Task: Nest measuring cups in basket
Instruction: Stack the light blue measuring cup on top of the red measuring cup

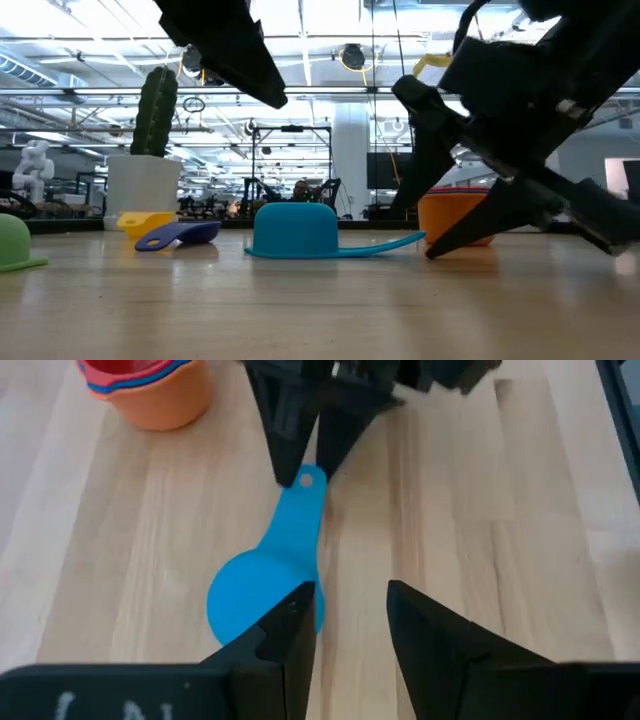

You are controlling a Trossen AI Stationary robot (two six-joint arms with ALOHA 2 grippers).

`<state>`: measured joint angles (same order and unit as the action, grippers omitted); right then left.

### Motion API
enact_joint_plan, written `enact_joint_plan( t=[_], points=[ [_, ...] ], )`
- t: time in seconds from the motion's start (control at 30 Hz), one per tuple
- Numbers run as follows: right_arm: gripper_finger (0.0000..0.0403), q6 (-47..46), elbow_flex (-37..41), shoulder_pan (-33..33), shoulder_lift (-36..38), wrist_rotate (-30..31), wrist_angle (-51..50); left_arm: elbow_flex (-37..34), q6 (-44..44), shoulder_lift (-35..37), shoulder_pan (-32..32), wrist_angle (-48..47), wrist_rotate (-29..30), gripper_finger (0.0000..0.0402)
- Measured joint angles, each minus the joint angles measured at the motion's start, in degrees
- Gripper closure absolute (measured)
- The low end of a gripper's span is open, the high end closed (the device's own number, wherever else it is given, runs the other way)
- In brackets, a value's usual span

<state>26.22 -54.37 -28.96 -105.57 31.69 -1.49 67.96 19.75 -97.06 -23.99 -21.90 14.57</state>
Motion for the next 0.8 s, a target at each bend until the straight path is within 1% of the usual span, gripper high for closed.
enact_joint_plan(
  t=[0.1, 0.27, 0.43, 0.67, 0.73, 0.8],
  points=[
    [0.0224, 2.46, -0.02, 0.21, -0.27, -0.01, 0.52, 0.07, 0.5, 0.0, -0.18, 1.24, 0.0, 0.0275],
    [0.0265, 4.57, -0.02, 0.71, -1.11, 0.01, 0.7, 0.07, 1.39, 0.0, -1.12, 1.45, -0.09, 0.0275],
    [0.0315, 7.18, -0.13, 0.78, -1.74, -0.25, 0.72, 0.07, 2.25, 0.0, -2.38, 1.14, -0.11, 0.0275],
    [0.0391, 8.12, -0.11, 0.88, -1.74, -0.14, 0.7, 0.07, 2.22, -0.05, -3.94, 1.09, -0.15, 0.0275],
    [0.0397, 8.77, -0.11, 0.77, -1.75, 0.48, 0.75, 0.07, 2.22, -0.07, -4.19, 0.72, -0.15, 0.0275],
    [0.0397, 8.2, 0.0, 0.39, -1.48, 2.96, 0.48, 0.07, 2.03, 0.18, -4.44, -0.21, -0.15, 0.0275]
  ],
)
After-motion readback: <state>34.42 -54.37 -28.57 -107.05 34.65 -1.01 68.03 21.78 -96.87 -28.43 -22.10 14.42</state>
